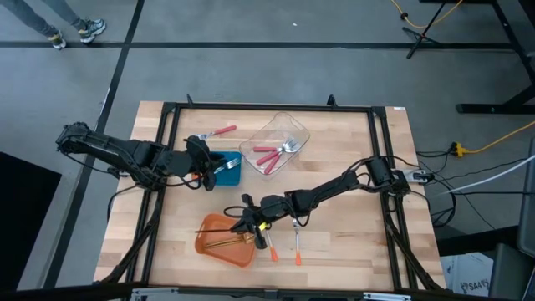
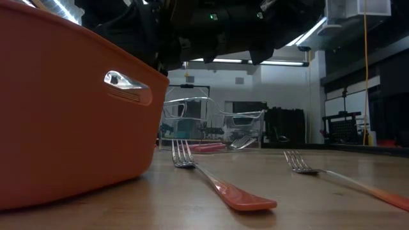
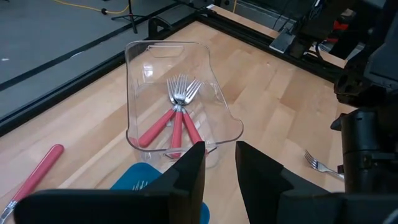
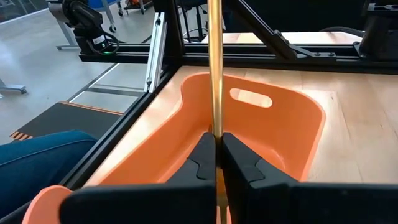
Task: Sort silverware by color (type)
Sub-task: Put the gold fork into the orange bin, then put the orange fork into the blue bin
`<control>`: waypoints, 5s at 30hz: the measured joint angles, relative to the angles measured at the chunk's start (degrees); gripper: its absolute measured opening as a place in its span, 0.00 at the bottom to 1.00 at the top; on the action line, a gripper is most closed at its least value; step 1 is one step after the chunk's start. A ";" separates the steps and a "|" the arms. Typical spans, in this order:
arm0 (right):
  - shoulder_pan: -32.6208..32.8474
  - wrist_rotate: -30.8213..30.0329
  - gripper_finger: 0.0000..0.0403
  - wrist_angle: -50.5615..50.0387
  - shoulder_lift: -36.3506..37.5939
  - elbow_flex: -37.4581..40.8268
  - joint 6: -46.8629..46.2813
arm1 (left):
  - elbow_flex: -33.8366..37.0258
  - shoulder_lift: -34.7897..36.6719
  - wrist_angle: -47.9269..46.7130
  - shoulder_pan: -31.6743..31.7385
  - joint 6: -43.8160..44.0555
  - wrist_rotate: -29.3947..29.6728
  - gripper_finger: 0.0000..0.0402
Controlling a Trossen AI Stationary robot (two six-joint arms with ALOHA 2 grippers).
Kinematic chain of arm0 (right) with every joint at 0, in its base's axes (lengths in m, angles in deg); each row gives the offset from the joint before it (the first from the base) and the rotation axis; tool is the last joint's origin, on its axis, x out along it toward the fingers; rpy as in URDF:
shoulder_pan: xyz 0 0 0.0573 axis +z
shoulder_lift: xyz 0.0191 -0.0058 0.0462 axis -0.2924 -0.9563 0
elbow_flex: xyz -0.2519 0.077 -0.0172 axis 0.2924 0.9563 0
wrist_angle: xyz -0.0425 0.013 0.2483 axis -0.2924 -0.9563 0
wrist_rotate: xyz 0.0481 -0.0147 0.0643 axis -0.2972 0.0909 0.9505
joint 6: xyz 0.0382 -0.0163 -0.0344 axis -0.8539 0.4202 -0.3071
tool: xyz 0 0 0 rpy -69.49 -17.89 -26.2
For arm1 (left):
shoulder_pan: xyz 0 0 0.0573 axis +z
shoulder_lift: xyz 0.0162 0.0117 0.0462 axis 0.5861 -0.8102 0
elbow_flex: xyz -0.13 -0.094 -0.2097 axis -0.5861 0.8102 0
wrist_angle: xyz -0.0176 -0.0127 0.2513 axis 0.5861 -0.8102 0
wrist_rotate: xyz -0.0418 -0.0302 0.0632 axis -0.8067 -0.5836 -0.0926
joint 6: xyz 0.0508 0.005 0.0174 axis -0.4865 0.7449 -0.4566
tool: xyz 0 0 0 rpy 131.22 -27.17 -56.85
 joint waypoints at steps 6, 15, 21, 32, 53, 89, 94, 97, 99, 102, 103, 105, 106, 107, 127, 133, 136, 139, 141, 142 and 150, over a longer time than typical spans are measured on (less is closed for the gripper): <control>0.00 -0.04 0.08 0.07 0.00 0.00 0.04 | 0.00 0.00 0.00 -0.02 0.00 0.00 0.21; 0.00 -0.06 0.21 0.26 0.00 0.00 0.33 | 0.00 0.00 0.02 -0.01 0.00 -0.01 0.21; 0.00 -0.04 0.23 0.35 0.00 0.00 0.38 | 0.00 0.00 0.00 -0.02 0.00 0.00 0.21; 0.00 -0.04 0.23 0.83 0.02 0.00 1.63 | 0.00 0.00 0.00 -0.02 0.00 0.00 0.21; 0.00 0.58 0.23 -34.53 19.70 0.00 29.55 | 0.00 -0.02 -0.20 -0.02 -0.02 -0.04 0.21; 0.04 3.16 0.23 -81.09 26.25 2.69 50.05 | 0.00 -0.02 -0.07 -0.02 -0.04 -0.22 0.21; 0.04 3.24 0.23 -77.46 26.25 6.19 50.01 | 0.00 -0.02 -0.46 -0.02 -0.04 -0.22 0.21; 0.04 3.27 0.23 -75.65 26.25 7.65 50.01 | 0.00 -0.02 -0.50 -0.02 -0.04 -0.23 0.21; 0.04 3.26 0.23 -75.52 26.25 8.20 50.01 | 0.00 -0.02 -0.50 -0.02 -0.06 -0.22 0.21; 0.04 3.26 0.23 -75.07 26.25 8.60 50.00 | 0.00 -0.02 -0.52 -0.02 -0.44 -0.22 0.21; 0.04 3.26 0.23 -75.01 26.25 8.68 49.96 | 0.01 -0.02 -0.50 -0.01 -0.44 -0.22 0.21; 0.04 3.26 0.23 -75.00 26.23 8.70 49.96 | 0.01 -0.02 -0.51 -0.01 -0.44 -0.22 0.21; 0.04 3.27 0.23 -74.97 26.23 8.70 49.96 | 0.00 -0.02 -0.52 0.00 -0.46 -0.22 0.21; 0.04 3.26 0.23 -74.98 26.23 8.70 49.96 | 0.00 -0.02 -0.50 0.00 -0.44 -0.22 0.21; 6.20 3.66 0.23 -64.72 24.35 8.72 49.92 | 0.00 -0.02 -0.61 -0.02 -0.44 -2.15 0.21; 10.42 -0.50 0.23 -65.66 20.10 8.74 49.93 | 0.02 -0.02 -0.66 -0.04 -0.44 -3.56 0.21; 11.06 -1.95 0.23 -64.90 18.33 8.74 49.92 | 0.02 -0.02 -0.66 -0.04 -0.46 -3.52 0.21; 11.32 -2.38 0.23 -64.26 17.10 8.74 49.92 | 0.02 -0.02 -0.68 -0.04 -0.46 -3.52 0.21; 11.30 -2.37 0.23 -64.05 16.98 8.74 49.97 | 0.02 -0.02 -0.68 -0.04 -0.46 -3.50 0.21; 11.30 -2.38 0.23 -64.08 16.98 8.74 50.14 | 0.02 -0.02 -0.70 -0.04 -0.46 -3.50 0.21; 11.26 -2.38 0.23 -63.32 16.96 8.74 51.61 | 0.02 -0.02 -0.76 -0.04 -0.46 -3.47 0.21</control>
